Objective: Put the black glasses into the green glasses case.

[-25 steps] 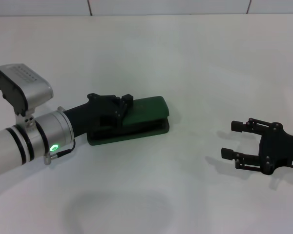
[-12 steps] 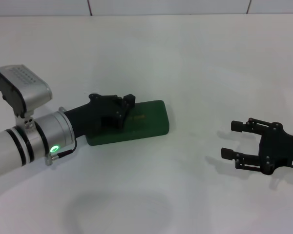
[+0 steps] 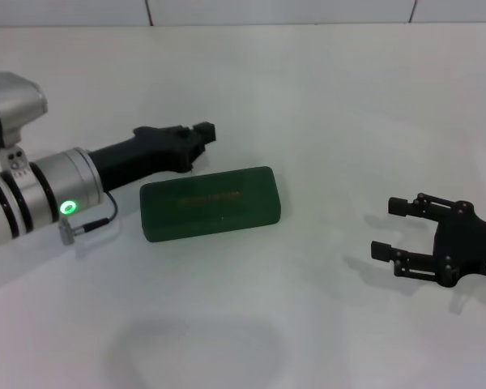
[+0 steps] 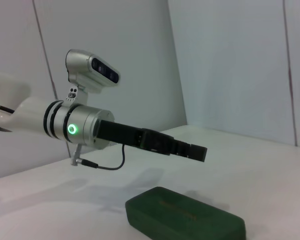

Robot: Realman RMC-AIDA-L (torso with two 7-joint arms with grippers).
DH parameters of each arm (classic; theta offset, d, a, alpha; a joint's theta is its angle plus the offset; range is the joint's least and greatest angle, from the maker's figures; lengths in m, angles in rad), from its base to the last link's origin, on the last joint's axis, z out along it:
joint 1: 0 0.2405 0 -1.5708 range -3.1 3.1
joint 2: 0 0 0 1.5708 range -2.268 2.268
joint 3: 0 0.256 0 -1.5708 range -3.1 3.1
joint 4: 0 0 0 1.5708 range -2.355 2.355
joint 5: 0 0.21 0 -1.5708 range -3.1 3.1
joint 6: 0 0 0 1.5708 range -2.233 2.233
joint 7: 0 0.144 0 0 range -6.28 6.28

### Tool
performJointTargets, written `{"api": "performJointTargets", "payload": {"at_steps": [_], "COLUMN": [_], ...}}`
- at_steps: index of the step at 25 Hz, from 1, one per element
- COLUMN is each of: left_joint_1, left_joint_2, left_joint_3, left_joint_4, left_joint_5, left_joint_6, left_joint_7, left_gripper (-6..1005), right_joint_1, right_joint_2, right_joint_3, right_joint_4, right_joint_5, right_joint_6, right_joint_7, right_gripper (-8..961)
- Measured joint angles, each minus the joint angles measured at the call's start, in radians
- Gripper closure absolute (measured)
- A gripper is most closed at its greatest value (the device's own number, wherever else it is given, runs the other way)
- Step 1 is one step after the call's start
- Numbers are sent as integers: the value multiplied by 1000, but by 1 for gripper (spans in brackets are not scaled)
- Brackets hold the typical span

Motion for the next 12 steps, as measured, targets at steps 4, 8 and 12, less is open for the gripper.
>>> {"api": "performJointTargets", "payload": {"at_steps": [4, 8, 12], "left_joint_1": [-14, -10, 12], "left_joint_2": [-13, -19, 2], "left_joint_3": [-122, -182, -204], "left_joint_4": [-6, 6, 27], "left_joint_5": [111, 147, 168], "left_joint_6": [-1, 17, 115], "left_joint_7": [-2, 5, 35], "left_gripper": [943, 863, 710], "right_joint_1": [-3, -3, -3], "right_joint_2": [-3, -4, -6], "right_joint_3": [15, 49, 72], "right_joint_4": [-2, 1, -1], "right_joint_5": [0, 0, 0], "right_joint_6": [1, -1, -5], "right_joint_7": [0, 0, 0], "right_gripper": [192, 192, 192]}}
